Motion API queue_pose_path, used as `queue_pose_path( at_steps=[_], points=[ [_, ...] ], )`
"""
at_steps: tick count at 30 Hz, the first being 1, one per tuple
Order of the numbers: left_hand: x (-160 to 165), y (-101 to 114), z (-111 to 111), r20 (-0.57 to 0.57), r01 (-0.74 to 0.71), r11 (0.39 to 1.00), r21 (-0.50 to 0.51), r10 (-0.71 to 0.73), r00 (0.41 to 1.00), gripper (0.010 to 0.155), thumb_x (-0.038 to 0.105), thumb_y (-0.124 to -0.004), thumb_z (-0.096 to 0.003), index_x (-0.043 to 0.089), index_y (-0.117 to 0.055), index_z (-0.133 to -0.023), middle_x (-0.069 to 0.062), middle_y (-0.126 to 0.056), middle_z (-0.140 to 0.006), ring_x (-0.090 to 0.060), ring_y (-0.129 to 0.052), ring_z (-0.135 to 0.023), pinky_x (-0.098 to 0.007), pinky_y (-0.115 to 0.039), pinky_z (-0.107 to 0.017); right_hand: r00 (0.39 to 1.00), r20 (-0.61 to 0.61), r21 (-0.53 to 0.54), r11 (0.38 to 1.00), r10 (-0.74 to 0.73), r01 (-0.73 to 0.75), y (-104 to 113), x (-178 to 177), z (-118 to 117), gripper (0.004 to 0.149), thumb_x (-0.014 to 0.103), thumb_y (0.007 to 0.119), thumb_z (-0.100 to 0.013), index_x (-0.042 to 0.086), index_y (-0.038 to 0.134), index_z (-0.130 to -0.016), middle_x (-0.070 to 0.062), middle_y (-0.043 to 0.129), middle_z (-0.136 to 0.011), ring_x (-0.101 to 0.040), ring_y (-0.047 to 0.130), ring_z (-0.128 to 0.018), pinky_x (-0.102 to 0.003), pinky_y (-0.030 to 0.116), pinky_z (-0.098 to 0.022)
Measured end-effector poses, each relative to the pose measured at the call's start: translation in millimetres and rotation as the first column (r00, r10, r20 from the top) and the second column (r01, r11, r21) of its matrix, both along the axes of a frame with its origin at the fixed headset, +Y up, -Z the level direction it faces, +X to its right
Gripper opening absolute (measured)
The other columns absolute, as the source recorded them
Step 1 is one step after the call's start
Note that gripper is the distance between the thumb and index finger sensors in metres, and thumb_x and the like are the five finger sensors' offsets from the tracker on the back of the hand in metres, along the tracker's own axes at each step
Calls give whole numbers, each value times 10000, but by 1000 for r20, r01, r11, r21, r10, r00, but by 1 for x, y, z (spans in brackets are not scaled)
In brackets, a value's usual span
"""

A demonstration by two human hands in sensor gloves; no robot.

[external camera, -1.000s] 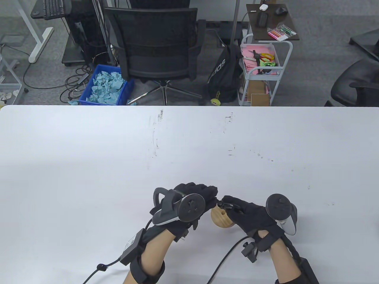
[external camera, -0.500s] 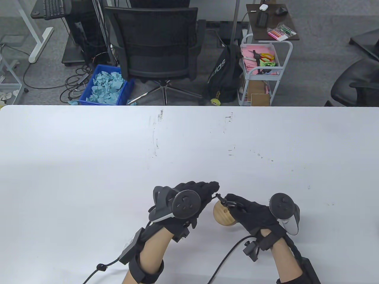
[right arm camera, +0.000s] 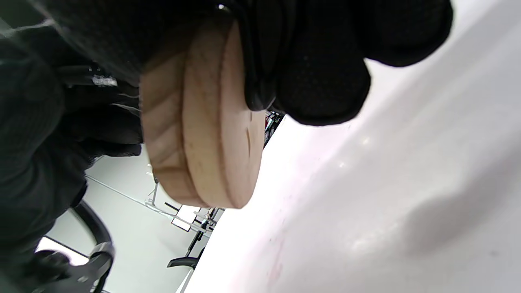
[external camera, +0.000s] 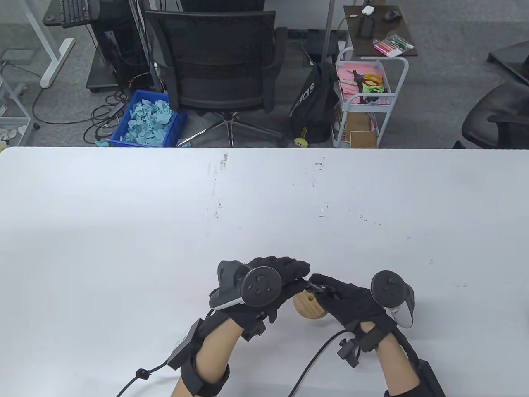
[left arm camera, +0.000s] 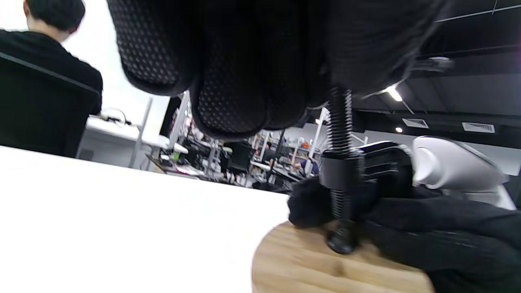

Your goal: Unscrew the clamp open

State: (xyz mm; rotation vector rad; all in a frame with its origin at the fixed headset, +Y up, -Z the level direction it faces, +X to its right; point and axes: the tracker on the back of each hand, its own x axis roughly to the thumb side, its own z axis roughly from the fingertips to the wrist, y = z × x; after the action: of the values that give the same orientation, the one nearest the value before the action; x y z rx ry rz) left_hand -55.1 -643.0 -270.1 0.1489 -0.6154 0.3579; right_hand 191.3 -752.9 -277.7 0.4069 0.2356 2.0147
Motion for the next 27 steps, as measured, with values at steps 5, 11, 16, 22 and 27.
queue_pose_path(
  at_steps=[5, 11, 16, 22, 27],
  points=[
    [1, -1, 0, -63, 25, 999, 43, -23, 998, 430, 627, -746, -464, 298, -943, -661, 37, -1035, -467, -92, -1064, -286, -284, -904, -329, 1000, -15, 9, 1000, 26, -26, 0, -3, 1, 483, 475, 804, -431, 410, 765, -908, -128, 794, -797, -138, 964, -516, -508, 735, -464],
    [1, -3, -2, -88, 32, 999, 41, -29, 996, 446, 661, -726, -452, 299, -963, -559, 48, -1030, -359, -80, -1038, -188, -268, -902, -265, 1000, -11, -7, 1000, 27, -27, 0, -3, 1, 486, 470, 806, -431, 404, 763, -910, -134, 791, -798, -144, 962, -517, -513, 731, -464],
    [-3, 2, 2, -92, 17, 997, 75, -10, 996, 597, 697, -752, -428, 313, -820, -879, 53, -980, -751, -129, -1069, -541, -328, -886, -500, 1000, 10, -33, 999, 3, -3, -1, 2, -1, 486, 459, 811, -432, 393, 766, -912, -147, 787, -798, -157, 959, -520, -522, 722, -466],
    [6, 2, 5, 99, -44, 996, -73, 51, 994, 652, 520, -836, -459, 373, -626, -1058, 38, -700, -1125, -295, -755, -1065, -540, -670, -762, 1000, 17, -32, 999, 7, -6, -1, 3, -1, 486, 463, 810, -433, 400, 763, -913, -142, 784, -803, -155, 958, -524, -520, 721, -471],
    [8, -2, 4, 38, 69, 997, -22, -68, 997, 540, 459, -835, -466, 400, -717, -990, 75, -786, -1069, -249, -759, -1074, -535, -666, -772, 1000, 17, -23, 1000, -14, 14, -1, 6, -1, 479, 467, 810, -431, 413, 771, -905, -133, 789, -804, -149, 960, -525, -516, 726, -472]
  ],
)
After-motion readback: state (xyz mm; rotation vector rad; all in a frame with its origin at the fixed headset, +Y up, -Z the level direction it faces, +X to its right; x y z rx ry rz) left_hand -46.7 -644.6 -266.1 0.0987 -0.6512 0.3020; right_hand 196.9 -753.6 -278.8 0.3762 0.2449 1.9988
